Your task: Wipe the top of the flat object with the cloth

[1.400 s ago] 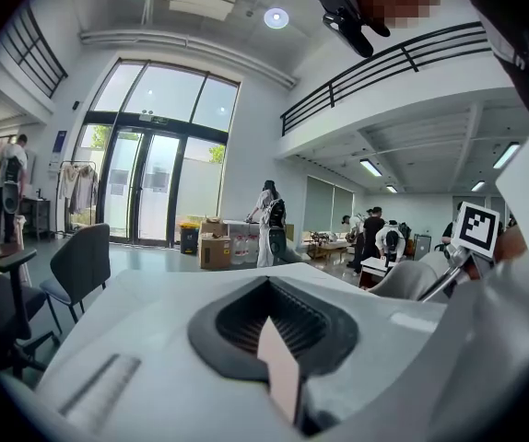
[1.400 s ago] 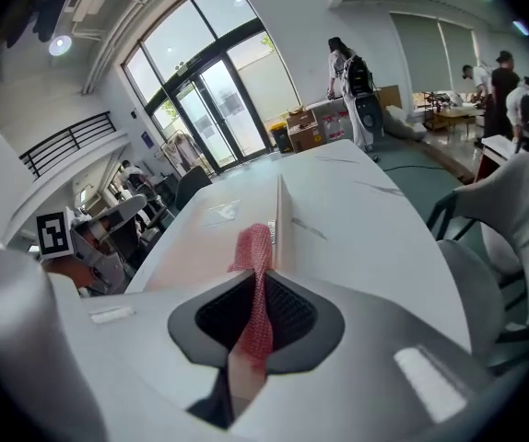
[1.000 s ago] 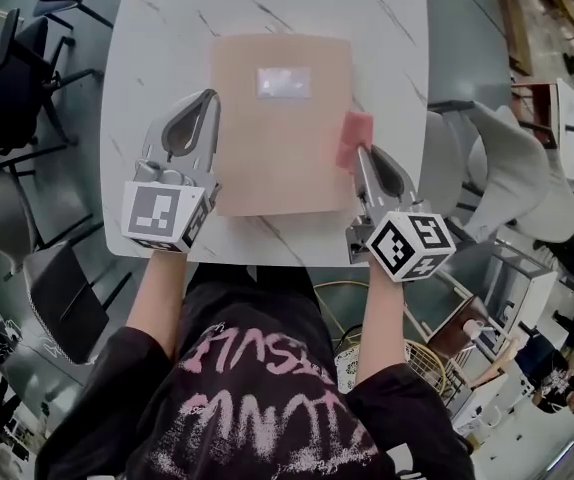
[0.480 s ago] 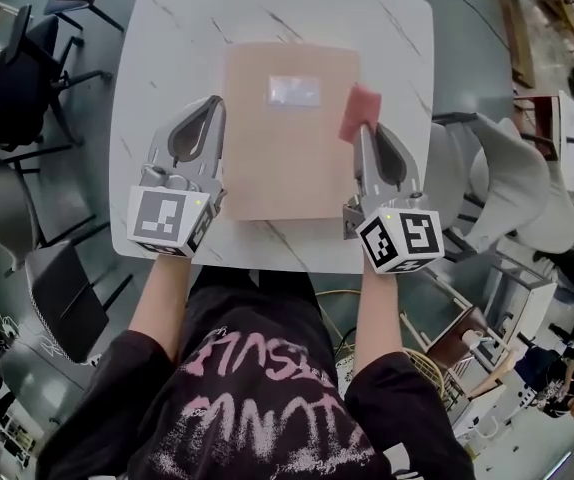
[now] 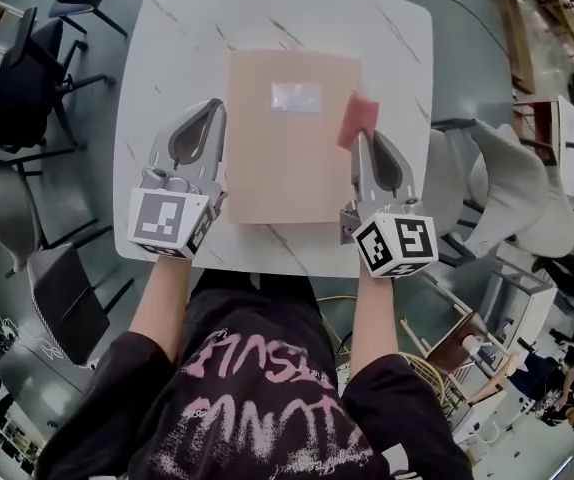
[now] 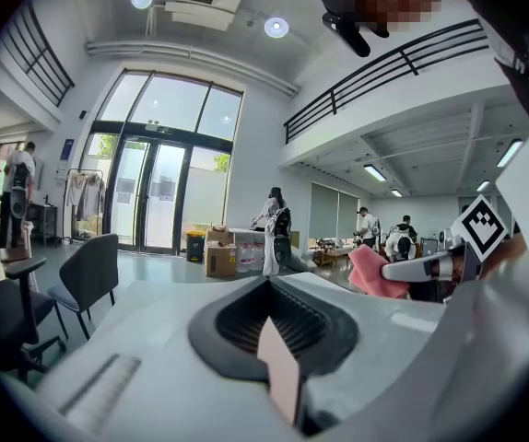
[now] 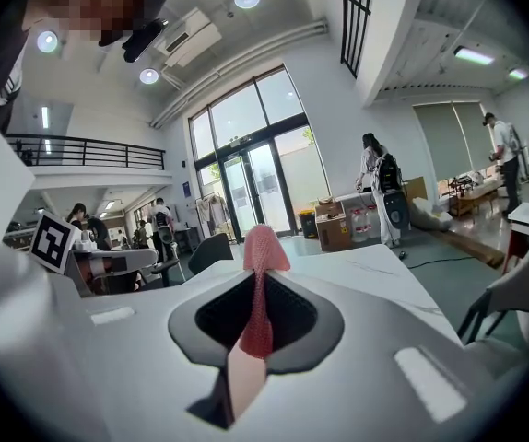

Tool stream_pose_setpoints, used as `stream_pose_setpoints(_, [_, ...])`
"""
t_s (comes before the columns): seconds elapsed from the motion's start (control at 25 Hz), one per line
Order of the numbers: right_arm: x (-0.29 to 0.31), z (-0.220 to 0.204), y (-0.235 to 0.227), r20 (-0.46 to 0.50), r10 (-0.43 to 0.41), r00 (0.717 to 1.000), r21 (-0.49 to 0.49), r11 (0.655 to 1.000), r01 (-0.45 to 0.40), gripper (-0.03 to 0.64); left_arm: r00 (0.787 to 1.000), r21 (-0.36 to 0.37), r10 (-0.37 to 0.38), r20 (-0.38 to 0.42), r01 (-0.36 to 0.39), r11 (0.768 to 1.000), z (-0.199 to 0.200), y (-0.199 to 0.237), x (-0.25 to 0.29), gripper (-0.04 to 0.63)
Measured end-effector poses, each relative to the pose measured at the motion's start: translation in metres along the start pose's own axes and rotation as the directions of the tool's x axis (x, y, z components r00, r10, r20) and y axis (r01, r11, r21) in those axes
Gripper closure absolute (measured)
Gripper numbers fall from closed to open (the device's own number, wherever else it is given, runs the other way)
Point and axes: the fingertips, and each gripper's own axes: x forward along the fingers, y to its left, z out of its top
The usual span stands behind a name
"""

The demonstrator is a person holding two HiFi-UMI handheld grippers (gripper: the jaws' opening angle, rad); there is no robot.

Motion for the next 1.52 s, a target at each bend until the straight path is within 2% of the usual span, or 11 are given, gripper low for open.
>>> stream_pose_setpoints(0.16, [0.000,0.000,0.002,0.002,0.005,1.000,0.005,1.000,-0.005,0.565,1.000,-0.010,0.014,-0.025,-0.014,1.000,0.003,0.000,-0.002,0.594])
stream_pose_setpoints(0.76, [-0.011,0.017,0.003,0.045,-0.003,0.999,-0.008,1.000,0.004,0.568,0.999,-0.005,-0.021,0.043,0.021,1.000,0.021,-0.009,-0.007,0.594])
stream_pose_setpoints(1.16, [-0.018,0.050,0.012,0.098,0.007,0.995,-0.024,1.000,-0.005,0.569,0.995,0.022,-0.036,0.092,0.034,0.999,0.053,-0.011,-0.013,0.594])
stream_pose_setpoints(1.52, [-0.028,0.085,0.022,0.155,0.034,0.987,-0.049,0.998,-0.027,0.569,0.987,0.083,-0.035,0.155,0.022,0.996,0.099,-0.010,-0.026,0.594])
